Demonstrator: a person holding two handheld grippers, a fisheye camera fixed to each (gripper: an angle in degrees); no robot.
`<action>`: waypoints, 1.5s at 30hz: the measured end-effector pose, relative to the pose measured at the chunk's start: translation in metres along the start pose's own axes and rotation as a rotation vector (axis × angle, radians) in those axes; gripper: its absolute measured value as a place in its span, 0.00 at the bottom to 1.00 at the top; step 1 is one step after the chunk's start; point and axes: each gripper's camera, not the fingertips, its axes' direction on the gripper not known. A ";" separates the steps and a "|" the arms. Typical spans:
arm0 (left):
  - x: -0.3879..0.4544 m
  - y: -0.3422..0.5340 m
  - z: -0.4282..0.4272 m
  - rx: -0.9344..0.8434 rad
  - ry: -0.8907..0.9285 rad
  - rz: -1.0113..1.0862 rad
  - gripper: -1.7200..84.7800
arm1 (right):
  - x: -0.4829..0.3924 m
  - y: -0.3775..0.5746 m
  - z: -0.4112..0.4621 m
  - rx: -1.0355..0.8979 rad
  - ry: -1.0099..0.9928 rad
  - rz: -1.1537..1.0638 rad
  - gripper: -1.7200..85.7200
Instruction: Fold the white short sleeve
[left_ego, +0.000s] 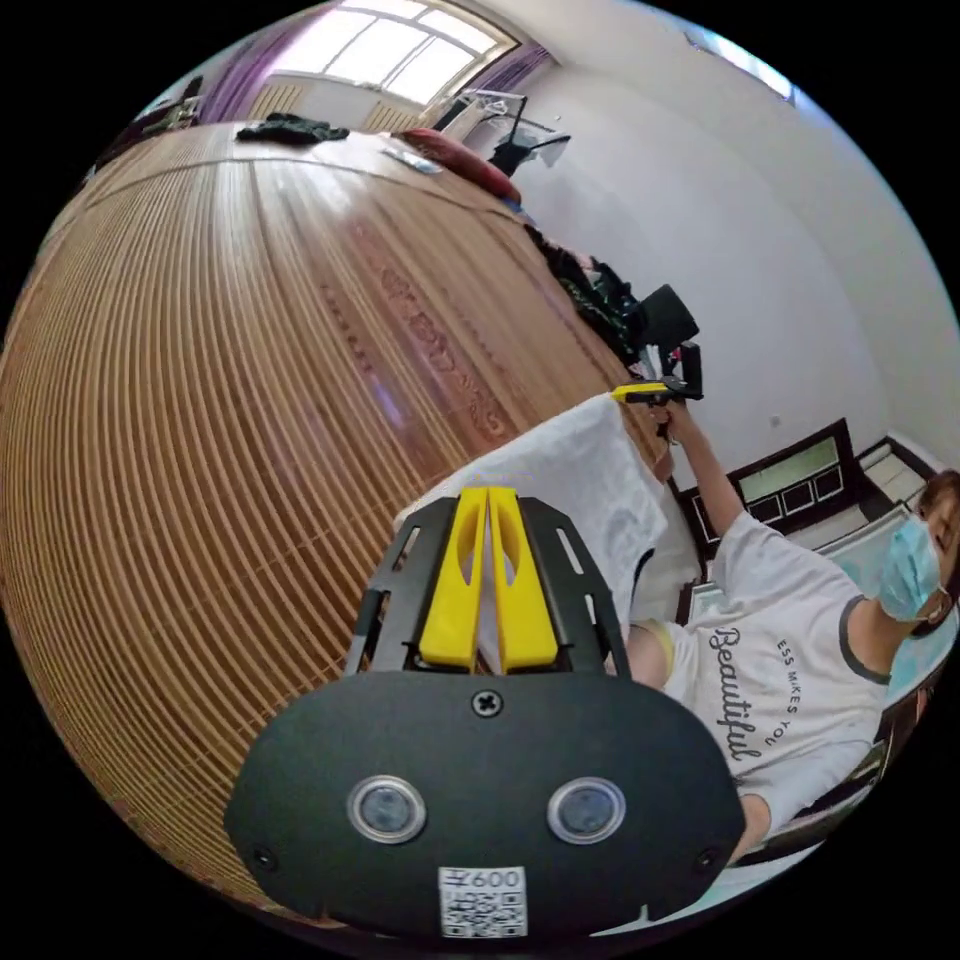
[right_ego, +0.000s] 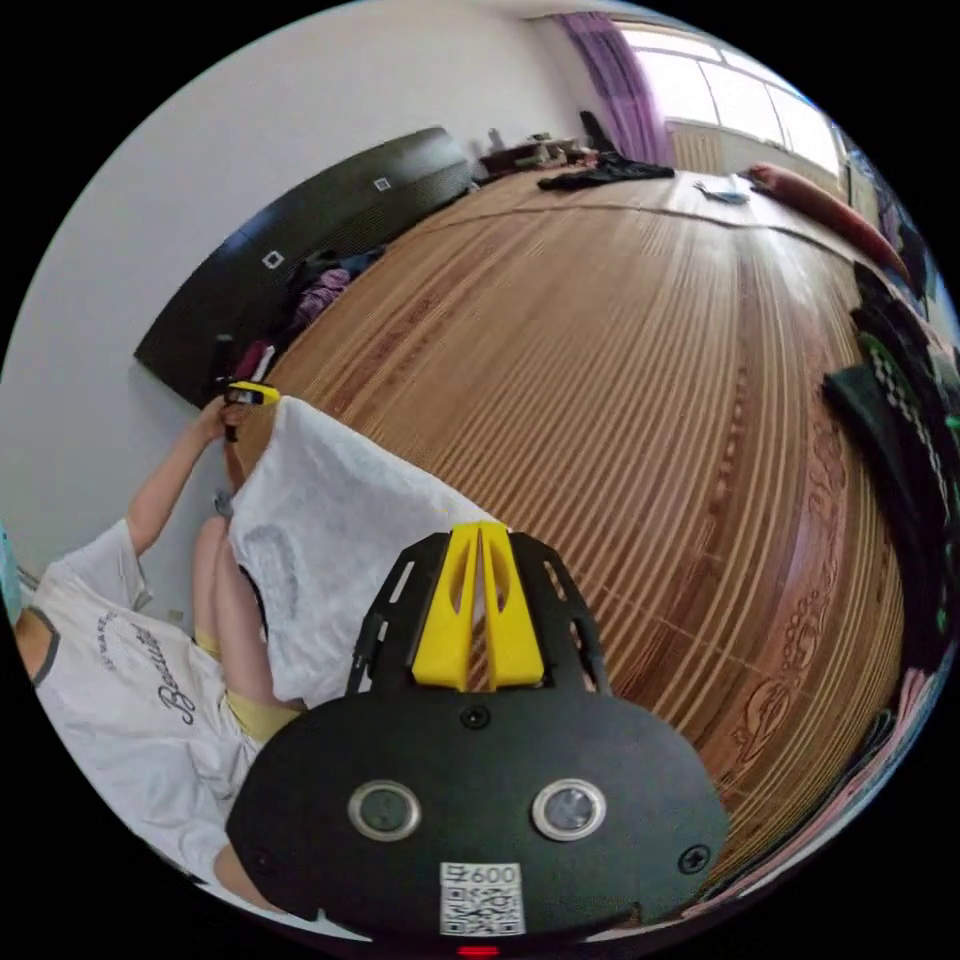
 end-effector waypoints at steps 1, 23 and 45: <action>-0.013 0.002 0.010 -0.046 -0.025 -0.031 0.02 | 0.007 0.007 0.007 -0.007 -0.009 0.020 0.01; 0.048 0.113 -0.073 0.327 -0.472 -0.010 0.02 | -0.069 0.121 -0.015 0.463 0.681 -0.009 0.01; 0.252 0.100 0.224 -0.027 -0.705 0.516 0.02 | -0.260 0.094 0.195 0.092 0.299 -0.377 0.01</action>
